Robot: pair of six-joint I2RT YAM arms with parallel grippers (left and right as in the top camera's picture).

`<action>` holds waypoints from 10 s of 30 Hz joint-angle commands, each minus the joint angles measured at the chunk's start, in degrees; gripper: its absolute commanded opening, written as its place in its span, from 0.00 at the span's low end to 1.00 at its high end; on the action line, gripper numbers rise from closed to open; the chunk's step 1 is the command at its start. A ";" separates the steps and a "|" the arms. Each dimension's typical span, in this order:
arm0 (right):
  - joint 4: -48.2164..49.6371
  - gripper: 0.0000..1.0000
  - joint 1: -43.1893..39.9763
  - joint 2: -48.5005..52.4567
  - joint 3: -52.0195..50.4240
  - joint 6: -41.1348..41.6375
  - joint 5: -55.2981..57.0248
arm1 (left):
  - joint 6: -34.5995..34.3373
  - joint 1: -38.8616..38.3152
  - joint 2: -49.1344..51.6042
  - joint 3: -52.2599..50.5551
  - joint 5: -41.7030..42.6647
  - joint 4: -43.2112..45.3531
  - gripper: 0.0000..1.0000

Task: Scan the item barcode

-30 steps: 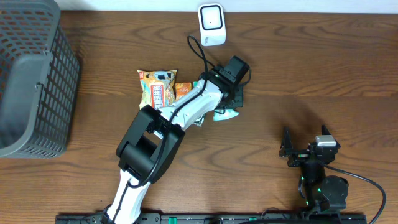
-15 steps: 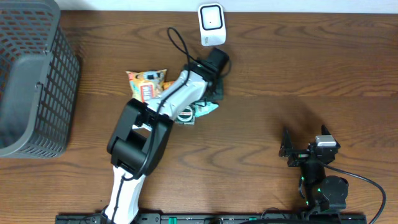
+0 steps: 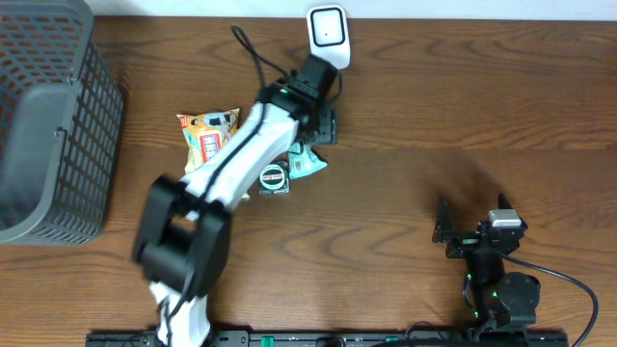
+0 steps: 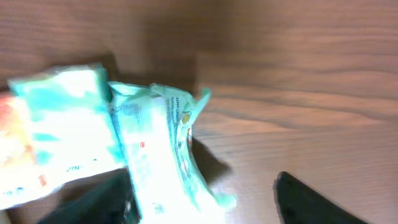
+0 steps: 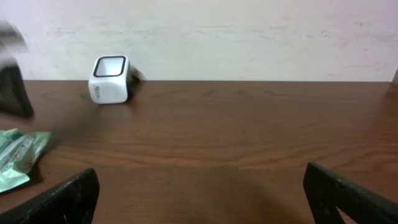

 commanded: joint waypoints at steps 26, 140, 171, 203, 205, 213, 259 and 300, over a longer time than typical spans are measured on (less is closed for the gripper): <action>-0.26 0.99 0.17 -0.35 -0.07 0.61 -0.33 | -7.43 12.31 -26.53 0.42 -11.96 -37.66 1.00; -36.76 0.79 26.34 126.97 98.51 13.53 -24.11 | -8.57 28.76 -26.51 -0.13 -11.67 -37.88 0.98; -46.56 0.01 26.56 120.56 99.76 13.09 11.65 | -8.55 28.76 -26.51 -0.13 -11.67 -37.88 0.98; -50.01 0.63 33.57 122.22 86.93 16.92 22.12 | -8.57 28.76 -26.51 -0.11 -11.67 -37.88 0.98; -52.78 0.64 33.90 122.22 89.90 16.94 20.96 | -8.57 28.76 -26.51 -0.11 -11.65 -37.88 0.98; -64.72 0.01 34.58 122.22 102.38 16.96 20.92 | -8.57 28.76 -26.51 -0.11 -11.67 -37.88 0.98; -54.38 0.01 4.81 121.96 86.01 0.57 -30.73 | -8.57 28.76 -26.51 -0.11 -11.67 -37.88 0.98; -56.87 0.44 42.64 121.46 83.21 28.09 42.73 | -8.57 28.76 -26.51 -0.11 -11.67 -37.88 0.98</action>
